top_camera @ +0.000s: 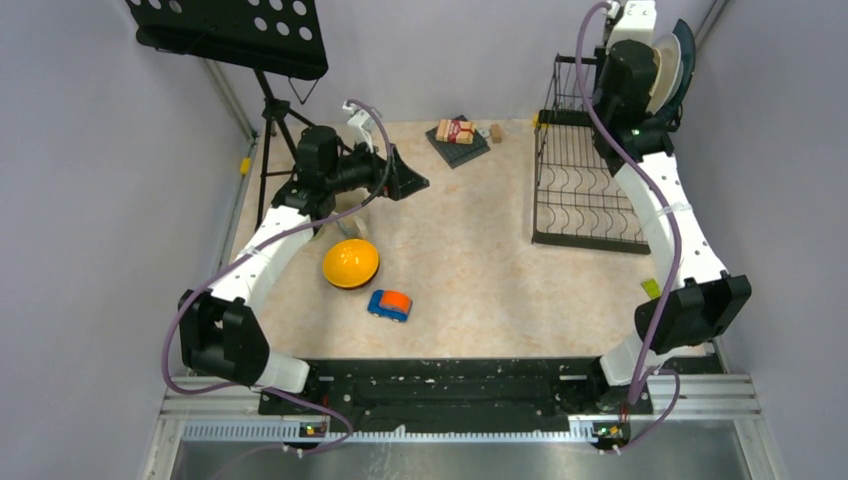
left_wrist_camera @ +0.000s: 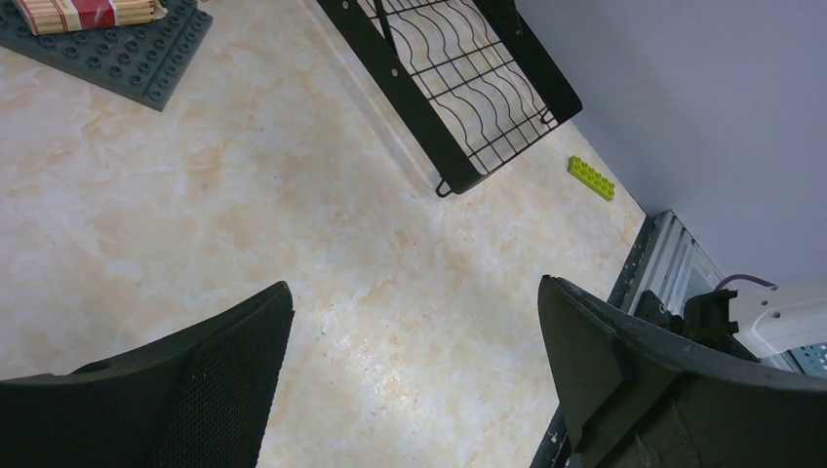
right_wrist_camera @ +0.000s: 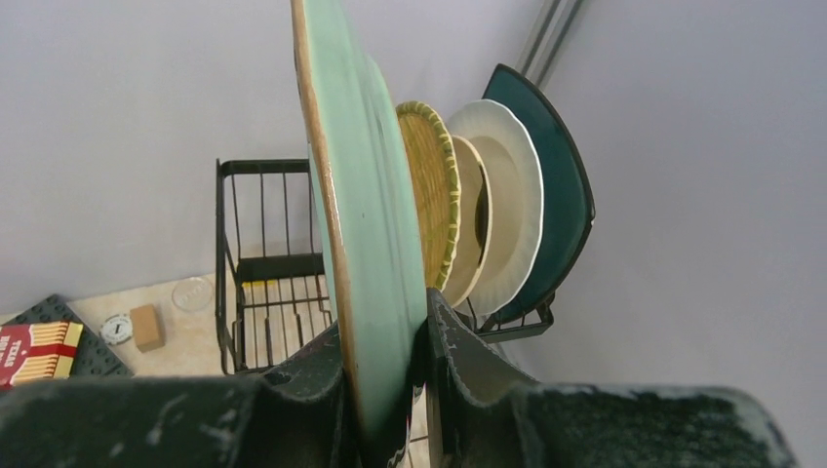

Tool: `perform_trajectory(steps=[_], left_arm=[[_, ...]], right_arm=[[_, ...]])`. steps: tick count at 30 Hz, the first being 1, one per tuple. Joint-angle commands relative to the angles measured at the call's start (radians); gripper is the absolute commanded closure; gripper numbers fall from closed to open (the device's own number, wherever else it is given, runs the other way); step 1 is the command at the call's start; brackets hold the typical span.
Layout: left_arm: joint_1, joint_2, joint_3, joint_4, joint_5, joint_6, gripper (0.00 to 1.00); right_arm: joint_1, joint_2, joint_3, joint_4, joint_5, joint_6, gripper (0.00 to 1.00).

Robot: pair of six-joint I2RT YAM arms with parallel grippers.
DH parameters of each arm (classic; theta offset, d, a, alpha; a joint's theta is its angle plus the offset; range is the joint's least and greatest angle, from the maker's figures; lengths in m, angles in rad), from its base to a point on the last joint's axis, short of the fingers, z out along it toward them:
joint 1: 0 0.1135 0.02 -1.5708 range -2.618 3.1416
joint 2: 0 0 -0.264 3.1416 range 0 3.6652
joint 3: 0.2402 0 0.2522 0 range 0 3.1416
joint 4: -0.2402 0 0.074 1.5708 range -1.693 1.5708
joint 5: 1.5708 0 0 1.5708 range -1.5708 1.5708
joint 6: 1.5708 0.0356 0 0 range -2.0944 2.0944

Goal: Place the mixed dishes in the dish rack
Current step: Insert the plate into the dish rack.

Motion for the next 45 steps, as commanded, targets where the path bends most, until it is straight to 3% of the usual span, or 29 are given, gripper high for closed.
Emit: perform_trajectory(steps=[1, 20, 32, 45], left_arm=[[-0.002, -0.042, -0.009, 0.014, -0.015, 0.024, 0.01], [-0.001, -0.027, -0.001, 0.0, -0.014, 0.019, 0.01], [-0.001, -0.019, 0.005, -0.002, -0.009, 0.012, 0.01], [-0.001, -0.008, 0.01, 0.001, -0.001, 0.002, 0.02]], right_arm=[[-0.038, 0.008, 0.131, 0.036, -0.067, 0.097, 1.0], [-0.174, 0.168, 0.266, -0.059, -0.175, 0.158, 1.0], [-0.185, 0.211, 0.295, -0.067, -0.204, 0.162, 1.0], [-0.187, 0.339, 0.455, -0.157, -0.149, 0.153, 1.0]])
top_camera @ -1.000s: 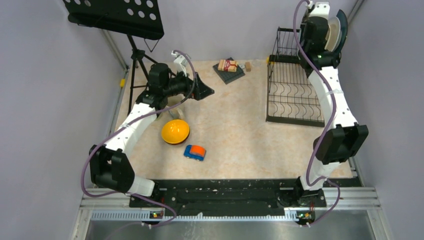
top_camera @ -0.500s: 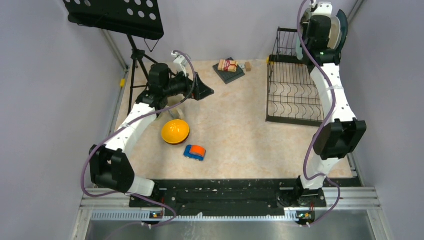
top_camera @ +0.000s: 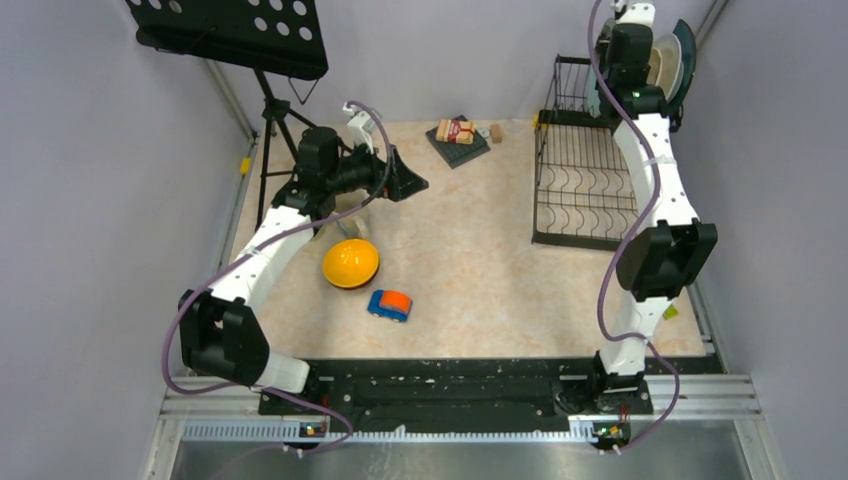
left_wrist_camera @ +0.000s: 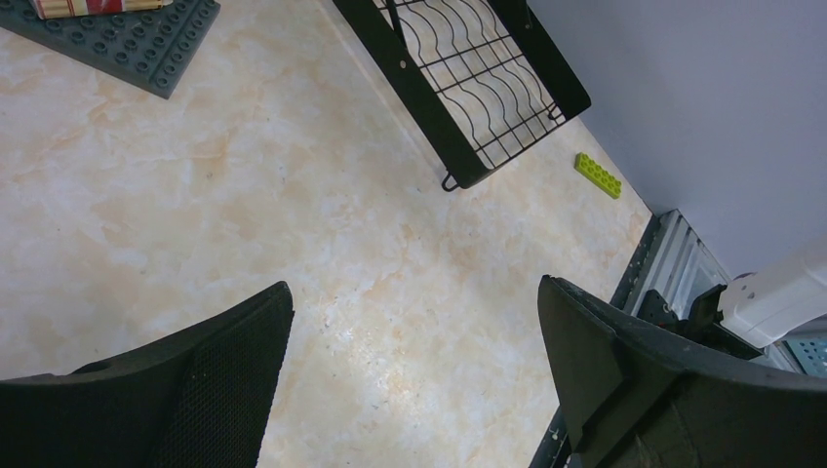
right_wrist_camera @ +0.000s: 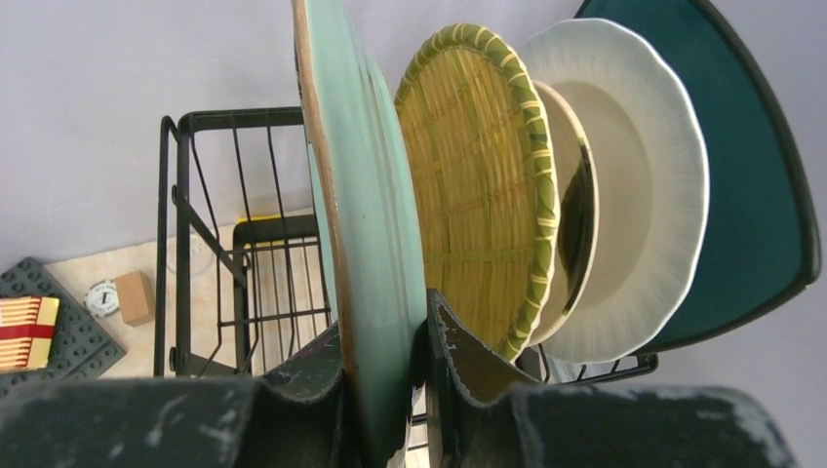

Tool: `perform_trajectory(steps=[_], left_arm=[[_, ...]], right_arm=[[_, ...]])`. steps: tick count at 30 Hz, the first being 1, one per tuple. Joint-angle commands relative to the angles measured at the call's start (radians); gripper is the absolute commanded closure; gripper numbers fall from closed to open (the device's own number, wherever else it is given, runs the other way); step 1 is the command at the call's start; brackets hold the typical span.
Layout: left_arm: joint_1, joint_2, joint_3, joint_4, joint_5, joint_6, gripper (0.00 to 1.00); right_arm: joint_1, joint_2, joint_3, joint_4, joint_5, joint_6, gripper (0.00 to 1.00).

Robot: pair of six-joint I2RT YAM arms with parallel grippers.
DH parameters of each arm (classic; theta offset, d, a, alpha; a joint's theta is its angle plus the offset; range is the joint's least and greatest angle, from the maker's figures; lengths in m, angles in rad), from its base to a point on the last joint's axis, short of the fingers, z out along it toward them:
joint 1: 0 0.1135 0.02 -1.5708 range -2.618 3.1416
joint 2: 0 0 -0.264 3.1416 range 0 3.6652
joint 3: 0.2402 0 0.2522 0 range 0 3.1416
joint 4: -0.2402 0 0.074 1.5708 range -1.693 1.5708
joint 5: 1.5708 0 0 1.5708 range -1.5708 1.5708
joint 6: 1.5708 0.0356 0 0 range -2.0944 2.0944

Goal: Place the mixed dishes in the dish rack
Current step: Insert the plate into the dish rack.

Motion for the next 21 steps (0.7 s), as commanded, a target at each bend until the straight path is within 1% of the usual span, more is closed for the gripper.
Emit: perform_trajectory(steps=[1, 6, 13, 17, 21], left_arm=[[-0.001, -0.007, 0.013, 0.024, 0.016, -0.006, 0.02], [-0.001, -0.003, 0.013, 0.026, 0.02, -0.01, 0.02], [-0.001, 0.002, 0.019, 0.027, 0.03, -0.012, 0.02], [-0.001, 0.002, 0.019, 0.021, 0.027, -0.009, 0.02], [-0.001, 0.003, 0.019, 0.021, 0.029, -0.009, 0.02]], right_arm=[[-0.014, 0.004, 0.121, 0.091, 0.069, -0.012, 1.0], [-0.014, 0.02, 0.107, 0.095, 0.111, 0.0, 1.0], [-0.014, 0.048, 0.109, 0.078, 0.107, 0.032, 1.0], [-0.014, 0.06, 0.11, 0.07, 0.099, 0.033, 0.94], [-0.013, 0.074, 0.122, 0.057, 0.073, 0.034, 0.93]])
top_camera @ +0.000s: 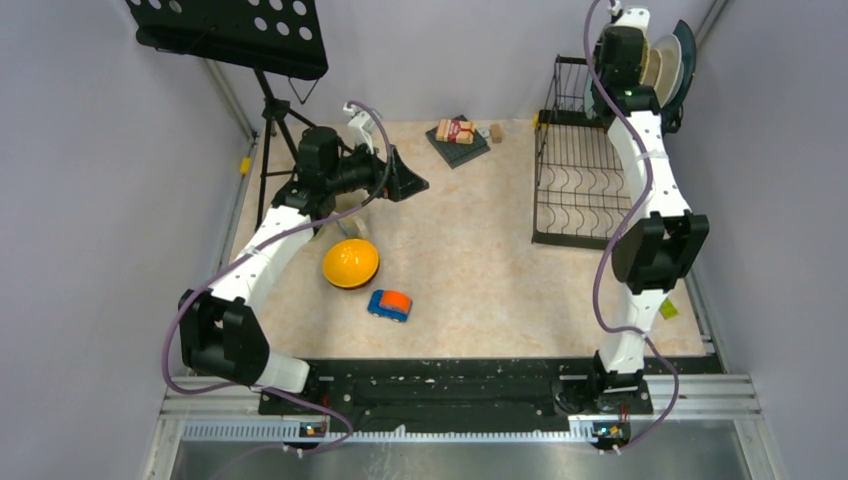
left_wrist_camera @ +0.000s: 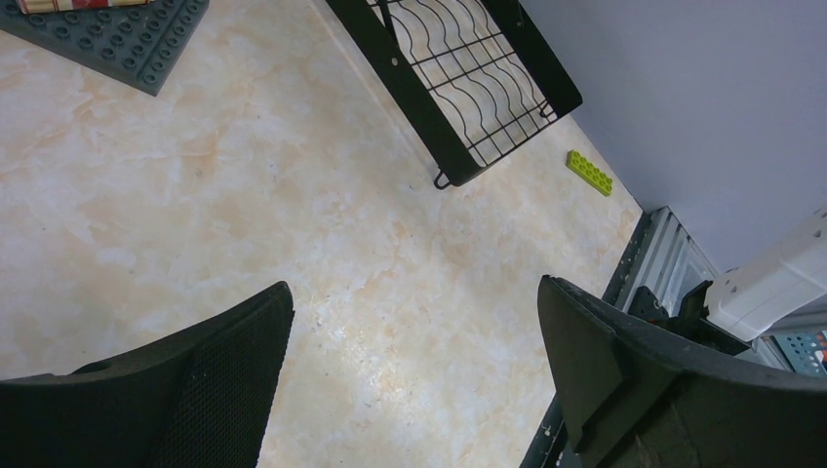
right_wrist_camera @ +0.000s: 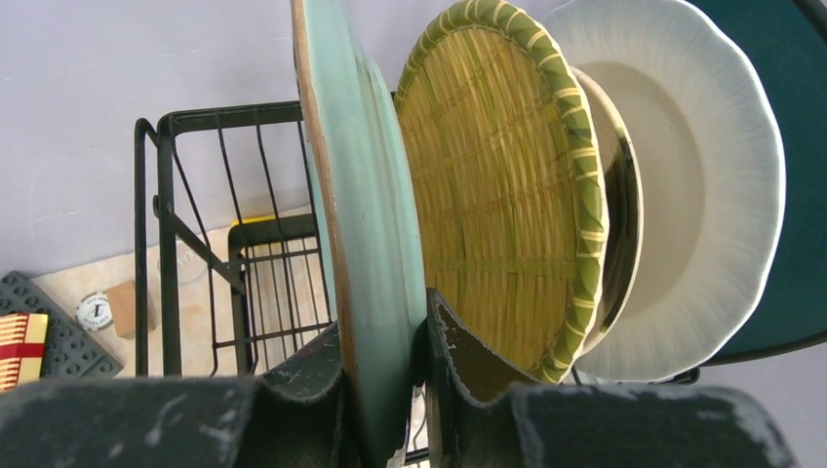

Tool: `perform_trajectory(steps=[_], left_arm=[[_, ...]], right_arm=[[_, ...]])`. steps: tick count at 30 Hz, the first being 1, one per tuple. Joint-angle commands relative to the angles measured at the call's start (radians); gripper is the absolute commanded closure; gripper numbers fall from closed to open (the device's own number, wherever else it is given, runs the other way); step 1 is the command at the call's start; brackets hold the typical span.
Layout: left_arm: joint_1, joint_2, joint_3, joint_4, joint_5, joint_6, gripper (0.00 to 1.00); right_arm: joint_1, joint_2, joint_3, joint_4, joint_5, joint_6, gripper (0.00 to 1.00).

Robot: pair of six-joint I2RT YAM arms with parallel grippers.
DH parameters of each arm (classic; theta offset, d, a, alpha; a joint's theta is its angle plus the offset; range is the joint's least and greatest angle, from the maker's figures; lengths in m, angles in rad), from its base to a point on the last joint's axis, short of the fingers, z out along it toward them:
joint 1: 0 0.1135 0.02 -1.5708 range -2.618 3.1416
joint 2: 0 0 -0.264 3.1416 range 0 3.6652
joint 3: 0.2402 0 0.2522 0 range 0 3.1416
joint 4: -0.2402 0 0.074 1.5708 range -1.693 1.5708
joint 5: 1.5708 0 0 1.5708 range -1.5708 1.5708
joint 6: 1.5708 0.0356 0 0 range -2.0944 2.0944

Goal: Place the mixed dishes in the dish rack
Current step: Insert the plate into the dish rack.

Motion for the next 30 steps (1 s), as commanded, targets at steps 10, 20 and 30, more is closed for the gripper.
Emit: perform_trajectory(steps=[10, 20, 30], left_arm=[[-0.001, 0.007, 0.028, 0.014, 0.014, 0.001, 0.02], [-0.001, 0.02, 0.024, 0.033, 0.025, -0.014, 0.02], [-0.001, 0.015, 0.022, 0.039, 0.025, -0.013, 0.02]], right_arm=[[-0.018, 0.024, 0.106, 0.042, 0.01, 0.013, 0.68], [-0.041, -0.017, 0.123, 0.005, -0.057, 0.037, 0.64], [-0.042, -0.115, 0.087, 0.03, -0.172, 0.069, 0.47]])
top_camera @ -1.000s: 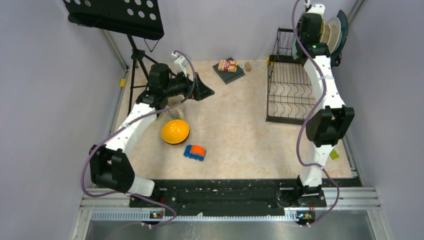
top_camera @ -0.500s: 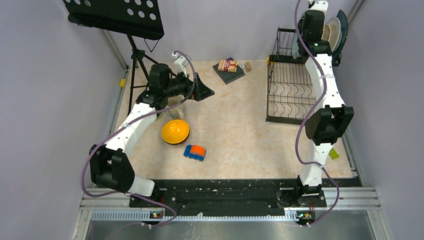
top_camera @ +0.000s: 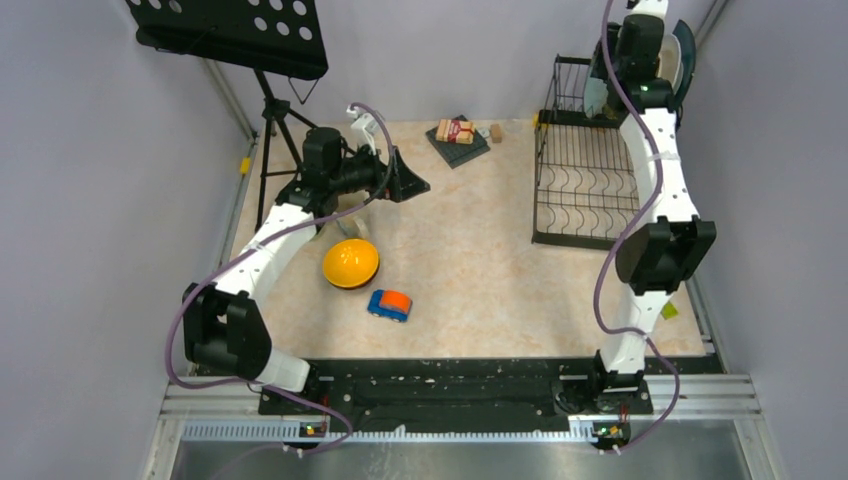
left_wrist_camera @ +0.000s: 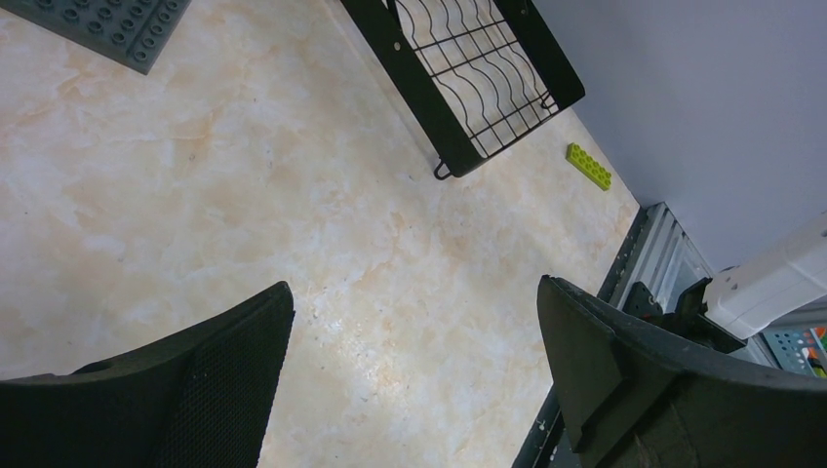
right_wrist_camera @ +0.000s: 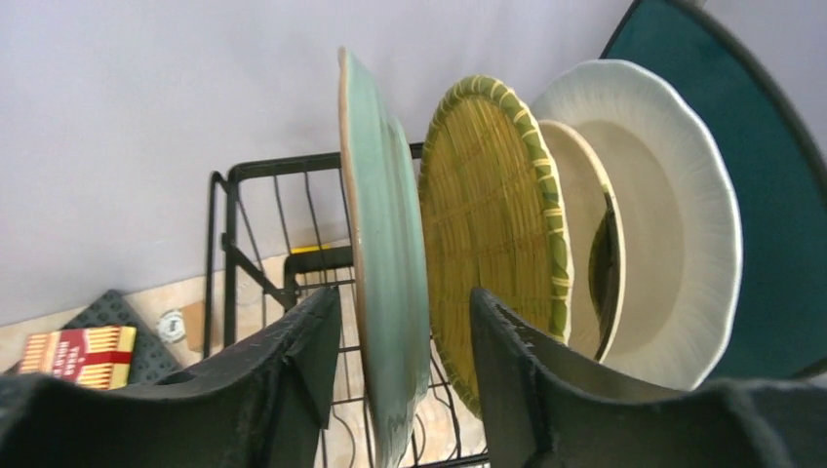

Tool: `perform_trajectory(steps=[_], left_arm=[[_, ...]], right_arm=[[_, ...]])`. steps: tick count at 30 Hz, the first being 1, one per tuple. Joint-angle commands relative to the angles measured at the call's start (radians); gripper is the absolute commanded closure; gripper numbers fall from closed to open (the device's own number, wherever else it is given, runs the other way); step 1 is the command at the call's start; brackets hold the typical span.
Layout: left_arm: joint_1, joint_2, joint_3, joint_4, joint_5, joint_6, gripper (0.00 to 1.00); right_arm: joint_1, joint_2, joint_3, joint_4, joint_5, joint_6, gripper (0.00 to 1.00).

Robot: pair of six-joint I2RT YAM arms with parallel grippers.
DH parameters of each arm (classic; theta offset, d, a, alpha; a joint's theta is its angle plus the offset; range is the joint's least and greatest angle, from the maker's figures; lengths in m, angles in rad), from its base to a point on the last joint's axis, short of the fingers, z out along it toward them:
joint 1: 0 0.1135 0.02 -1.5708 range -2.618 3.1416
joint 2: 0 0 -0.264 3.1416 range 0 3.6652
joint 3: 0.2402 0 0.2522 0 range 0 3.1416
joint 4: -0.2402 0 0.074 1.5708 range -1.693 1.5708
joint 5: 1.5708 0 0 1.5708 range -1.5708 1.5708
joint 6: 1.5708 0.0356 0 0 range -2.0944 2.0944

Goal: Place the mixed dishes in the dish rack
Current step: Insert the plate into the dish rack, then move the dish rack to the center of the board.

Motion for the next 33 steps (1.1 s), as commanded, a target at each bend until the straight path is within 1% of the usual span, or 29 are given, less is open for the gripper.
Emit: perform_trajectory(steps=[1, 4, 7, 11, 14, 18, 22, 25, 27, 33], left_arm=[[-0.001, -0.017, 0.019, 0.048, 0.017, -0.002, 0.02], [0.0, -0.022, 0.017, 0.05, 0.013, -0.001, 0.02], [-0.001, -0.021, 0.018, 0.051, 0.015, -0.003, 0.02], [0.0, -0.025, 0.016, 0.052, 0.007, -0.005, 0.02], [-0.001, -0.026, 0.013, 0.053, -0.005, -0.01, 0.02], [0.0, -0.029, -0.003, 0.075, -0.024, -0.016, 0.02], [-0.002, -0.011, 0.011, 0.072, -0.014, -0.019, 0.02], [-0.002, -0.001, 0.013, 0.077, -0.005, -0.035, 0.02], [-0.002, 0.003, 0.014, 0.079, -0.006, -0.038, 0.02], [-0.004, 0.019, 0.017, 0.099, -0.008, -0.062, 0.02]], right_arm=[[-0.009, -0.128, 0.012, 0.041, -0.064, 0.024, 0.44], [-0.008, -0.155, 0.007, 0.041, -0.105, 0.031, 0.39], [-0.007, -0.187, -0.007, 0.041, -0.153, 0.042, 0.38], [-0.007, -0.275, -0.098, 0.066, -0.258, 0.067, 0.37], [-0.005, -0.369, -0.238, 0.124, -0.335, 0.095, 0.37], [-0.005, -0.522, -0.494, 0.218, -0.431, 0.129, 0.37], [-0.006, -0.655, -0.743, 0.306, -0.49, 0.2, 0.37], [-0.006, -0.723, -0.917, 0.358, -0.532, 0.242, 0.37], [-0.005, -0.745, -0.981, 0.361, -0.56, 0.259, 0.37], [-0.006, -0.73, -1.062, 0.23, -0.604, 0.264, 0.37]])
